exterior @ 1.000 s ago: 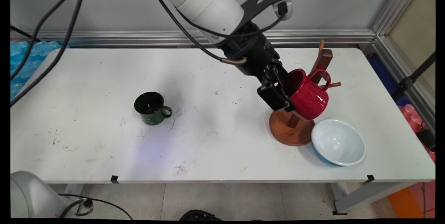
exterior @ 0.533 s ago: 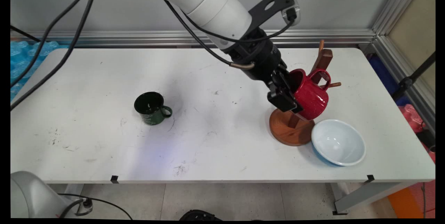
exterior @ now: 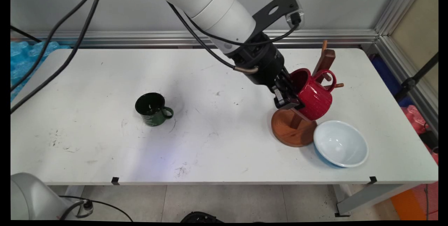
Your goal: Place the picked object on the table
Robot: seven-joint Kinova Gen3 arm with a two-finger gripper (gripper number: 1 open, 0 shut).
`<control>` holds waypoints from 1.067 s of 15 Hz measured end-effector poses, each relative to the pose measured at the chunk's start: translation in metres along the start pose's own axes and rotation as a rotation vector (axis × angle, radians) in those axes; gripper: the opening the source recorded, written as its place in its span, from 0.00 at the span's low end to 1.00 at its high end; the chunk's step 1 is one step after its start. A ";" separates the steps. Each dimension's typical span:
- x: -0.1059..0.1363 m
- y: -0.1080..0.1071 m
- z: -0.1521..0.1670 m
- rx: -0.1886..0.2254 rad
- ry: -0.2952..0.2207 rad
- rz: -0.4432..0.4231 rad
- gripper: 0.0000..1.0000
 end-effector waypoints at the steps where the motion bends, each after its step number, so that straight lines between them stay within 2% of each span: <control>1: 0.000 0.000 0.000 -0.001 0.001 -0.003 0.00; 8: 0.003 0.002 -0.006 -0.024 0.009 -0.019 0.00; 16: 0.008 0.021 -0.021 -0.073 0.024 -0.020 0.00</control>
